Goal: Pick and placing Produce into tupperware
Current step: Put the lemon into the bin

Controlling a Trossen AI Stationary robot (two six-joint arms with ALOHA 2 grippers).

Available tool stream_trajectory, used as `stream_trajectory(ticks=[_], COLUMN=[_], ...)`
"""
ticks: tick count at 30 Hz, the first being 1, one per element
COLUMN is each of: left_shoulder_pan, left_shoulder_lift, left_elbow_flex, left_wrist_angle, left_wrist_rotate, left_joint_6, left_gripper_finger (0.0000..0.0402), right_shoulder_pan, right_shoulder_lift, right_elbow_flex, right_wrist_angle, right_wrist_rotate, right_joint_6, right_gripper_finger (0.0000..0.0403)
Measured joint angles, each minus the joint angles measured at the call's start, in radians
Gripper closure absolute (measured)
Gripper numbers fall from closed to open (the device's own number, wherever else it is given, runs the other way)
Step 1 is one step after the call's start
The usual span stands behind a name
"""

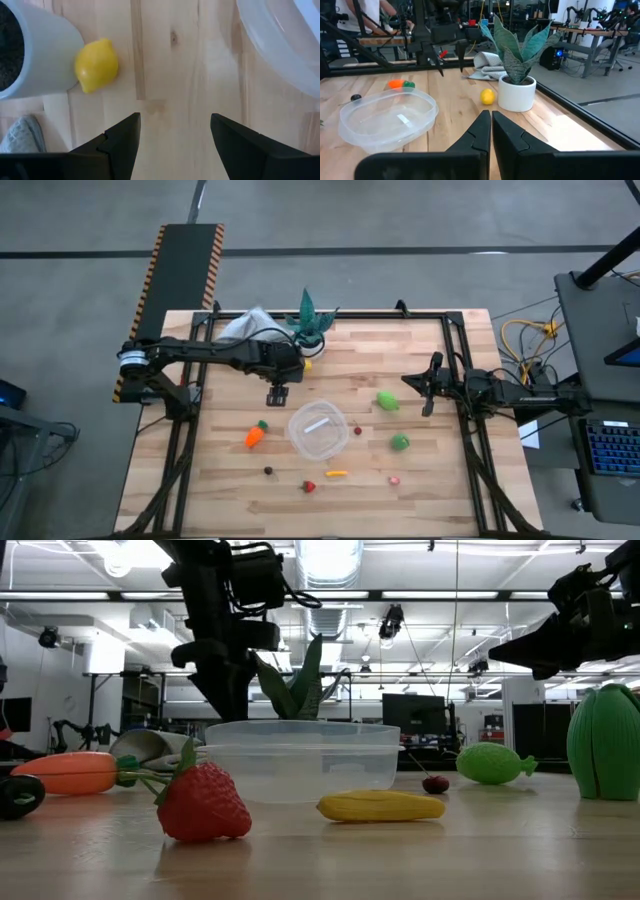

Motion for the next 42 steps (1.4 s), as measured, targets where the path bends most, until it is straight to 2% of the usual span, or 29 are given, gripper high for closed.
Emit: stream_trajectory(ticks=[4, 15, 18, 25, 31, 36, 42], left_shoulder_pan=[0.0, 0.0, 0.0, 0.004, 0.017, 0.021, 0.022], left_shoulder_lift=[0.0, -0.02, -0.037, -0.059, -0.01, 0.088, 0.145], left_elbow_flex=[0.0, 0.034, 0.046, 0.038, 0.037, 0.037, 0.053], left_wrist_angle=[0.081, 0.093, 0.106, 0.073, 0.078, 0.075, 0.077], left_wrist_rotate=[-0.001, -0.002, 0.005, 0.001, -0.007, -0.008, -0.041], left_joint_6=[-0.003, -0.014, -0.031, -0.031, -0.021, 0.0, 0.004], left_gripper_finger=[0.0175, 0.0175, 0.0175, 0.0175, 0.0175, 0.0175, 0.0175], right_shoulder_pan=[0.0, 0.0, 0.0, 0.001, 0.001, 0.001, 0.0], right_shoulder_lift=[0.0, 0.0, 0.002, 0.019, 0.063, 0.08, 0.078], right_elbow_flex=[0.0, 0.0, 0.007, 0.017, 0.017, 0.017, 0.017], right_wrist_angle=[0.0, 0.003, 0.003, -0.007, -0.005, -0.006, -0.004], right_wrist_rotate=[0.0, -0.027, -0.027, -0.033, -0.032, -0.032, -0.027], right_joint_6=[-0.001, 0.005, 0.019, 0.055, 0.048, 0.045, 0.044], right_gripper_finger=[0.0394, 0.0383, 0.0355, 0.0264, 0.0191, 0.0162, 0.0155])
